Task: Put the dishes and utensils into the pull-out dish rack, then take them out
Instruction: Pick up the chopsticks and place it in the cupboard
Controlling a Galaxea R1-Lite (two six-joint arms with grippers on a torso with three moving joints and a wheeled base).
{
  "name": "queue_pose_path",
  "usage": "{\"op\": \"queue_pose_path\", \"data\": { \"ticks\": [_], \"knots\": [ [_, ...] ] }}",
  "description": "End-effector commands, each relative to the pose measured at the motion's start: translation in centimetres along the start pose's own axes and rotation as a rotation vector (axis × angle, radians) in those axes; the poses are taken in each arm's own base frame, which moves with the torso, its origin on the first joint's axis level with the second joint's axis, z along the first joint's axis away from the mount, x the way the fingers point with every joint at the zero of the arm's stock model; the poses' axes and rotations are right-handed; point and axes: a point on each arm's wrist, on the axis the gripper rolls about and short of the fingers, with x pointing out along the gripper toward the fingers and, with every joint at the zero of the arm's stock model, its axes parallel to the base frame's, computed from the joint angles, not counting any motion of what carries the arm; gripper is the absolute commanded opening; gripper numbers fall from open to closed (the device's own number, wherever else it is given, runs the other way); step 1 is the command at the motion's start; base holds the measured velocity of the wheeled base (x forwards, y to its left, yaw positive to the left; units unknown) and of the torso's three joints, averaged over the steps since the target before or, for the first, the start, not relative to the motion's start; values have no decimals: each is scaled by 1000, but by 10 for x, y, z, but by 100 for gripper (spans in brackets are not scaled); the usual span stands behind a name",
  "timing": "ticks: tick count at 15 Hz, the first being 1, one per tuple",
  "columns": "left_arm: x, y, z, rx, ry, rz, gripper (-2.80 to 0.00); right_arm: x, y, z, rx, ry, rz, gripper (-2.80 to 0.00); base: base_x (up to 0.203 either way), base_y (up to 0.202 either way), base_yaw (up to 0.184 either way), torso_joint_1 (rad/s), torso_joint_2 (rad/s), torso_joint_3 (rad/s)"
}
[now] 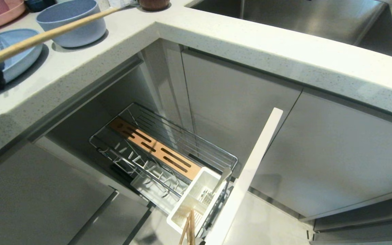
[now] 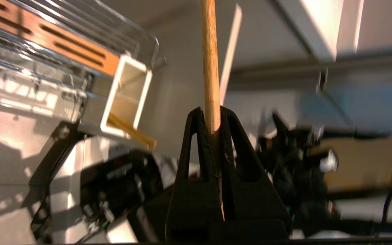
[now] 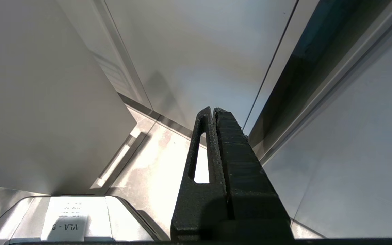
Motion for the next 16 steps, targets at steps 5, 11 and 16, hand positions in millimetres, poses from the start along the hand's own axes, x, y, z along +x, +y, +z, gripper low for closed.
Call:
{"op": "queue_pose_path", "data": {
  "ticks": [5, 11, 16],
  "knots": [
    [11, 10, -23, 213, 238, -34, -280, 0, 0, 0, 0, -1, 0, -280, 0, 0, 0, 0, 0, 0],
    [41, 19, -36, 302, 464, 45, -280, 0, 0, 0, 0, -3, 0, -280, 0, 0, 0, 0, 0, 0],
    [74, 25, -42, 288, 667, 149, -280, 0, 0, 0, 0, -3, 0, -280, 0, 0, 0, 0, 0, 0]
  ]
}}
